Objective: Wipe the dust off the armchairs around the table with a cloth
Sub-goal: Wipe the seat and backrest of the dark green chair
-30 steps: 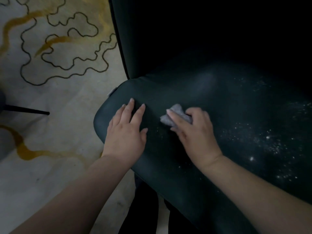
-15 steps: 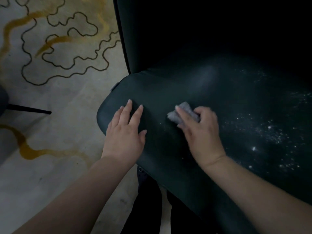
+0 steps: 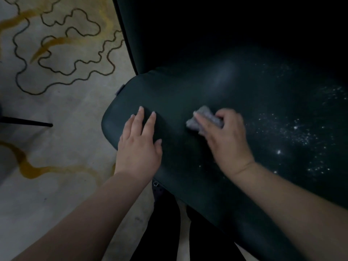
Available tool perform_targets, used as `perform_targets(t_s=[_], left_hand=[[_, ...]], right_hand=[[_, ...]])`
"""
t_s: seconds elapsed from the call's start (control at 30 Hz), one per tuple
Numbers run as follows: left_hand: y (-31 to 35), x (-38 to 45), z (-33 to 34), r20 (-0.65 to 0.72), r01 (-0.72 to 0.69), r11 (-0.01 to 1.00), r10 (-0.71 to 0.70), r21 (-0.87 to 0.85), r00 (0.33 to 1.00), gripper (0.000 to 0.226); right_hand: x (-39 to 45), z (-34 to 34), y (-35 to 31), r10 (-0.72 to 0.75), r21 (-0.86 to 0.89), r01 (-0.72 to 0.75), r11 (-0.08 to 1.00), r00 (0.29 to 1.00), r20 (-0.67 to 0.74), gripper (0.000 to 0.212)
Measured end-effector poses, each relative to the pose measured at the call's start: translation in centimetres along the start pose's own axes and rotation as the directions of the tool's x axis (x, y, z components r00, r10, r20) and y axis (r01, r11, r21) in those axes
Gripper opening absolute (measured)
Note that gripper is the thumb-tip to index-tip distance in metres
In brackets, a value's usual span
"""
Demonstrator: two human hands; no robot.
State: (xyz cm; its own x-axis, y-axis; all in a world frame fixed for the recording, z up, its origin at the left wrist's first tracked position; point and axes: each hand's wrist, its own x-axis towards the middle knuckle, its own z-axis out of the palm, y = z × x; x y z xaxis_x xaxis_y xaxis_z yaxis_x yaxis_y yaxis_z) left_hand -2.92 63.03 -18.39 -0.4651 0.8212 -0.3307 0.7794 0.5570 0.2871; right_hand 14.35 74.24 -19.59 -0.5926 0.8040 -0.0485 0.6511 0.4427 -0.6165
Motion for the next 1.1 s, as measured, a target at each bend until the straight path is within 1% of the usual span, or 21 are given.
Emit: perform_targets(t_s=[0.07,0.13,0.17,0.2,0.27,0.33,0.37,0.47,0.53,0.6,0.63,0.67,0.7,0.73,0.77,0.83,0.87,0.9,0.97,1.03,1.1], left_hand=[[0.5,-0.2,0.2,-0.006,-0.006,1.000,0.006,-0.001,1.000,0.066],[1.4,-0.3,0.5,-0.013,-0.019,1.000,0.019,-0.011,1.000,0.065],[1.8,-0.4,0.7,-0.013,-0.029,0.999,0.028,-0.015,1.000,0.065],[2.1,-0.5,0.8,-0.012,-0.038,0.999,0.038,-0.019,0.999,0.065],[2.5,-0.5,0.8,-0.013,-0.060,0.998,0.060,-0.018,0.998,0.065],[2.6,-0.6,0.8,-0.009,-0.088,0.996,0.088,0.006,0.996,0.066],[2.6,-0.5,0.8,-0.005,-0.100,0.995,0.101,0.021,0.995,0.066],[2.7,-0.1,0.8,-0.001,-0.112,0.993,0.113,0.040,0.994,0.067],[3.0,0.2,0.8,-0.009,-0.117,0.992,0.118,0.042,0.993,0.067],[3.4,0.4,0.9,-0.005,-0.119,0.992,0.119,0.040,0.993,0.068],[3.7,0.4,1.0,0.003,-0.120,0.992,0.120,0.038,0.993,0.068],[4.0,0.5,1.0,0.012,-0.124,0.992,0.124,0.037,0.992,0.068],[4.3,0.6,0.9,0.019,-0.130,0.991,0.129,0.037,0.991,0.069],[4.6,0.6,0.9,0.025,-0.136,0.990,0.135,0.038,0.991,0.069],[4.8,0.8,0.8,0.028,-0.141,0.989,0.140,0.039,0.990,0.069],[5.1,1.0,0.6,0.030,-0.145,0.988,0.144,0.045,0.989,0.068],[5.1,1.2,0.6,0.031,-0.147,0.988,0.146,0.049,0.989,0.068],[5.1,1.3,0.5,0.033,-0.149,0.988,0.148,0.050,0.988,0.067],[5.1,1.7,0.4,0.037,-0.155,0.987,0.154,0.046,0.987,0.066],[5.1,2.0,0.3,0.035,-0.156,0.987,0.155,0.045,0.987,0.064],[5.3,2.2,0.3,0.034,-0.148,0.988,0.147,0.042,0.989,0.063]], right_hand=[[2.9,-0.7,1.2,0.143,0.027,-0.140,0.990,0.972,-0.188,0.031],[4.5,-0.3,0.2,0.254,0.118,-0.230,0.966,0.930,-0.265,0.027],[3.8,0.7,-0.8,0.234,0.143,-0.205,0.968,0.944,-0.231,0.023],[2.4,1.7,-1.3,0.138,0.103,-0.119,0.988,0.969,-0.206,0.023],[-0.8,2.4,-1.1,-0.047,0.000,0.047,0.999,0.992,-0.118,0.042],[-2.7,1.9,0.7,-0.118,-0.115,0.111,0.987,0.991,-0.059,0.061],[-2.7,1.2,2.1,-0.119,-0.190,0.103,0.976,0.990,-0.078,0.058],[0.2,-2.2,5.2,-0.014,-0.294,-0.069,0.953,0.963,-0.270,0.036],[2.4,-3.3,6.6,0.117,-0.163,-0.168,0.972,0.952,-0.283,0.026],[3.6,-3.7,7.1,0.216,-0.074,-0.260,0.963,0.903,-0.371,0.022],[3.5,-3.4,6.7,0.187,-0.141,-0.272,0.952,0.881,-0.436,0.016],[2.8,-2.9,6.0,0.219,-0.127,-0.312,0.942,0.854,-0.472,0.020],[1.7,-2.4,5.2,0.180,-0.154,-0.268,0.951,0.884,-0.432,0.019],[0.5,-1.9,4.4,0.094,-0.139,-0.159,0.978,0.918,-0.386,0.016],[-0.6,-1.6,4.1,0.019,-0.107,-0.051,0.993,0.959,-0.282,0.024],[-0.5,-2.7,4.7,-0.117,-0.151,0.095,0.984,0.983,-0.143,0.036],[0.2,-3.5,5.8,-0.066,-0.137,0.050,0.989,0.991,-0.117,0.038],[1.3,-4.3,7.0,0.030,-0.077,-0.045,0.996,0.983,-0.182,0.040],[3.0,-5.7,8.8,0.165,-0.124,-0.215,0.969,0.931,-0.325,0.039],[2.8,-5.4,9.0,0.225,-0.124,-0.284,0.951,0.908,-0.354,0.037],[1.7,-3.5,7.4,0.200,-0.109,-0.255,0.961,0.909,-0.365,0.030]])
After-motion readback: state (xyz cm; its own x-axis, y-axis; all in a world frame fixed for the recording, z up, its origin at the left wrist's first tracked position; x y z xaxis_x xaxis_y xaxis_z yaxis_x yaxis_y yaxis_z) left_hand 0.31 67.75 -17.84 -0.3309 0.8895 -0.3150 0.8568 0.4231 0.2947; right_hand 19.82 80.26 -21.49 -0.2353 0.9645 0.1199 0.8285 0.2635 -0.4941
